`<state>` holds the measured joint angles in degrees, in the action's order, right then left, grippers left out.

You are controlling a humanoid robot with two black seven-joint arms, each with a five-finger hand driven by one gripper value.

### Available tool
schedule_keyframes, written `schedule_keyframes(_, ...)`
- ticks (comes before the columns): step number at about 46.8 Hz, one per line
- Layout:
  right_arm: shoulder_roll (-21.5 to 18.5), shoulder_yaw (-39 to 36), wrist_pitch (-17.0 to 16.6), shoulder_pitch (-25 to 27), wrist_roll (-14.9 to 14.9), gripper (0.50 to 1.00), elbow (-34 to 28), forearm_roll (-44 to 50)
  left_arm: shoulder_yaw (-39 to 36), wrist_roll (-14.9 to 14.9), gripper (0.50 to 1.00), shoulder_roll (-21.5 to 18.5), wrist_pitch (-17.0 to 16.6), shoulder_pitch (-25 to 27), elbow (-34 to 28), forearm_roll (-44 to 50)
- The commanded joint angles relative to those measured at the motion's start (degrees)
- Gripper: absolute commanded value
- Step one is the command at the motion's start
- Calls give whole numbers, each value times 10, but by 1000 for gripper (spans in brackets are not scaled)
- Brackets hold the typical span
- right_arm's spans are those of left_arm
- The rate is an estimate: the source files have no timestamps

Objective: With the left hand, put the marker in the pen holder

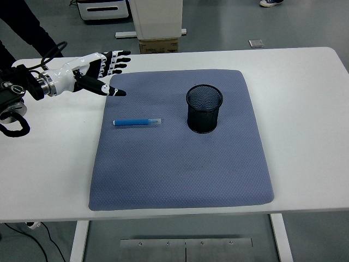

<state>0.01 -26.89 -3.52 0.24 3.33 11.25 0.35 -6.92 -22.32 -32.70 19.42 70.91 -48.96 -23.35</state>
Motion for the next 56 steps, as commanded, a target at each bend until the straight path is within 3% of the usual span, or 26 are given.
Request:
schedule_keyframes(1, 0, 0, 0, 0, 0, 1000, 0, 0, -45, 0, 1000, 7, 1, 27, 0, -9)
schedule_keyframes(14, 0, 0, 0, 0, 0, 1000, 0, 0, -145, 0, 1000, 40, 1, 82, 0, -29)
schedule_keyframes(45, 0, 0, 0, 0, 0, 1000, 0, 0, -163, -5, 1000, 63, 3, 88, -1, -28)
schedule_keyframes(51, 0, 0, 0, 0, 0, 1000, 0, 0, -192, 3, 1000, 70, -2, 101, -1, -41)
schedule_keyframes(56, 0, 0, 0, 0, 0, 1000, 0, 0, -230, 42, 1000, 85, -14, 113, -1, -58)
